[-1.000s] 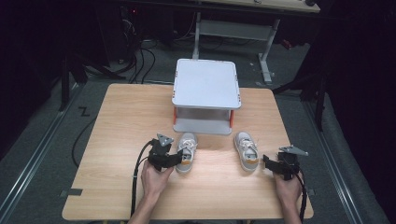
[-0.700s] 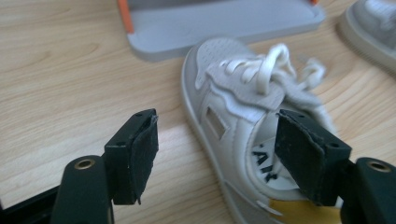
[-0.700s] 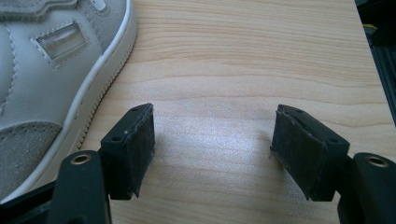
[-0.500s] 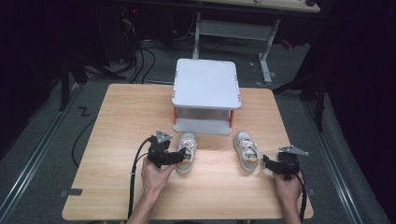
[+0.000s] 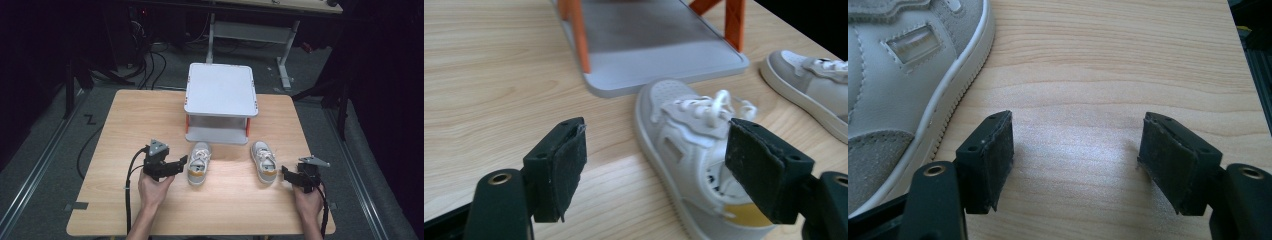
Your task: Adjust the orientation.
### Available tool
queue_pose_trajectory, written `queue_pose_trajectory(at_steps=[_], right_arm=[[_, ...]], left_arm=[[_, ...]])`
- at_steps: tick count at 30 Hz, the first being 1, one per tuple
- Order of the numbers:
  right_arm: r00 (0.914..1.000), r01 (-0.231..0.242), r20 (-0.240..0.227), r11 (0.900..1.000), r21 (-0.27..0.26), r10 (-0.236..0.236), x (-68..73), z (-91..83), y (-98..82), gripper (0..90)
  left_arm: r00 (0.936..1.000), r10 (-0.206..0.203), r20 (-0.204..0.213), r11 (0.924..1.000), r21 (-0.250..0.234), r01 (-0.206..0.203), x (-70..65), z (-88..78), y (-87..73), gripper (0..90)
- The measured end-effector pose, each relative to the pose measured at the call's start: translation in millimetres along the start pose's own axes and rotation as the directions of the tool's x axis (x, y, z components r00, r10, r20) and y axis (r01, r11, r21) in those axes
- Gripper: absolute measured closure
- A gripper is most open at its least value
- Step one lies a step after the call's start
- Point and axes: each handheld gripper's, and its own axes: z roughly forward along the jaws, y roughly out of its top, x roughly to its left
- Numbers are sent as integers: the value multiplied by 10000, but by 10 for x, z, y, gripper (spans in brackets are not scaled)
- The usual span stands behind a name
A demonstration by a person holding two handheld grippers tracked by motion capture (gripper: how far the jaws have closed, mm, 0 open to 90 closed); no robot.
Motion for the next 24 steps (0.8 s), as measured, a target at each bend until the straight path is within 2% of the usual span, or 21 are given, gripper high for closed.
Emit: queue_pose_trajectory(at_steps=[3,6,8,10,15,20,24], right_arm=[[10000,-6,4,10000,1,6,1,0,0,300],[10000,-15,10,10000,4,15,1,1,2,301],[10000,-18,16,10000,7,18,1,1,3,302],[10000,-27,23,10000,7,27,2,2,3,302],[10000,-8,-7,10000,24,8,-3,-2,1,302],[10000,22,-46,9991,416,-20,3,-32,26,308],[9998,189,-87,9990,398,-186,12,-58,16,372]], left_arm=[[9995,-289,-158,9995,-89,288,113,-53,-73,248],[9986,-320,-417,9995,-91,317,223,-85,-176,248],[9983,-267,-513,9996,-20,266,243,-84,-202,248],[9979,-270,-589,9991,311,288,305,-65,-278,250],[9965,-308,-780,9980,520,350,381,-41,-376,255],[9938,-425,-1024,9964,683,496,467,-16,-461,260],[9914,-440,-1230,9951,823,544,519,1,-529,264]])
